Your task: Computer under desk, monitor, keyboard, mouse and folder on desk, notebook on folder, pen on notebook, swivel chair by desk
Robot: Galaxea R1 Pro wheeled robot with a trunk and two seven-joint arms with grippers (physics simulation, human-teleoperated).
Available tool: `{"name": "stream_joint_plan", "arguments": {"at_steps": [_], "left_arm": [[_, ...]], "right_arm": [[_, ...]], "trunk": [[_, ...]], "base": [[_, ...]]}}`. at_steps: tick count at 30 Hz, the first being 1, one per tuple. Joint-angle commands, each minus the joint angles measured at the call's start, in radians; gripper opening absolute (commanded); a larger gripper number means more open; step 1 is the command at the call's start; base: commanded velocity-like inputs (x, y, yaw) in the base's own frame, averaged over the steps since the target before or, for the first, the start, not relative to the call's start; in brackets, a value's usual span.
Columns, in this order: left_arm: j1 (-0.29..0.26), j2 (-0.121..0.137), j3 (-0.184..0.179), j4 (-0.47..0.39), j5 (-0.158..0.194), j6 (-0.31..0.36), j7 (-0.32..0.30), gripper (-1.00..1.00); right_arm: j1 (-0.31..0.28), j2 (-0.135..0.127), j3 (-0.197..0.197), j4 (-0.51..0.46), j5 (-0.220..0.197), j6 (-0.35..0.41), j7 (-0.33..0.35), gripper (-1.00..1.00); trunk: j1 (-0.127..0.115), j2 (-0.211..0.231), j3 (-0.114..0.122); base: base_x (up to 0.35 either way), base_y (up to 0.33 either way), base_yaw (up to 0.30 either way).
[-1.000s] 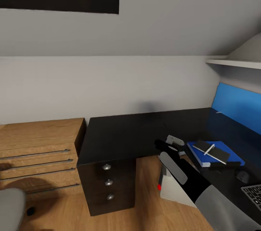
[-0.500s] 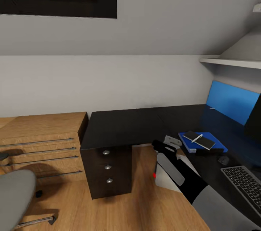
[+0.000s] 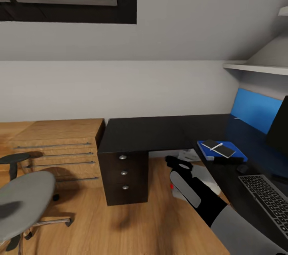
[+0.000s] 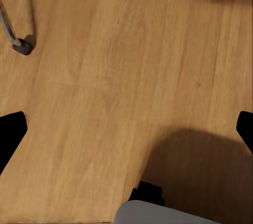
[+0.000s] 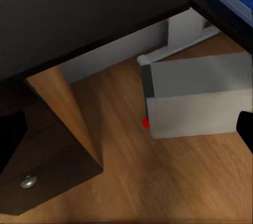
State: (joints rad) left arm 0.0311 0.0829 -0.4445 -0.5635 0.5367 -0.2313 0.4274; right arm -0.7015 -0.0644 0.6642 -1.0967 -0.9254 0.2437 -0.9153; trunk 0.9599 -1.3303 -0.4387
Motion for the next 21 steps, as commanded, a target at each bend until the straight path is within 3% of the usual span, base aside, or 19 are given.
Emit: {"name": "stream_joint_plan", "arguments": {"at_steps": [1, 4, 14, 21], "left_arm": [[0.0, 0.001, -0.008, -0.003, 0.011, -0.005, 0.007, 1.0], [0.0, 0.001, -0.008, -0.005, 0.013, -0.006, 0.007, 1.0], [0.0, 0.003, -0.008, -0.007, 0.015, -0.004, 0.007, 1.0], [0.0, 0.004, -0.008, -0.002, 0.017, 0.0, 0.007, 1.0]], "right_arm": [[-0.001, 0.0, 0.003, -0.001, -0.003, 0.006, -0.006, 1.0], [-0.001, 0.006, 0.014, 0.005, -0.001, 0.006, -0.005, 1.0], [-0.001, 0.019, 0.103, 0.055, 0.014, -0.005, 0.01, 1.0], [-0.001, 0.07, 0.129, 0.155, 0.032, -0.118, 0.051, 1.0]], "trunk": [[0.0, -0.001, -0.001], [0.0, -0.001, -0.001], [-0.038, 0.069, 0.03], [-0.065, 0.118, 0.052]], "base": [[-0.081, -0.014, 0.25], [-0.05, -0.009, 0.26], [-0.012, -0.002, 0.263], [-0.001, 0.0, 0.078]]}}
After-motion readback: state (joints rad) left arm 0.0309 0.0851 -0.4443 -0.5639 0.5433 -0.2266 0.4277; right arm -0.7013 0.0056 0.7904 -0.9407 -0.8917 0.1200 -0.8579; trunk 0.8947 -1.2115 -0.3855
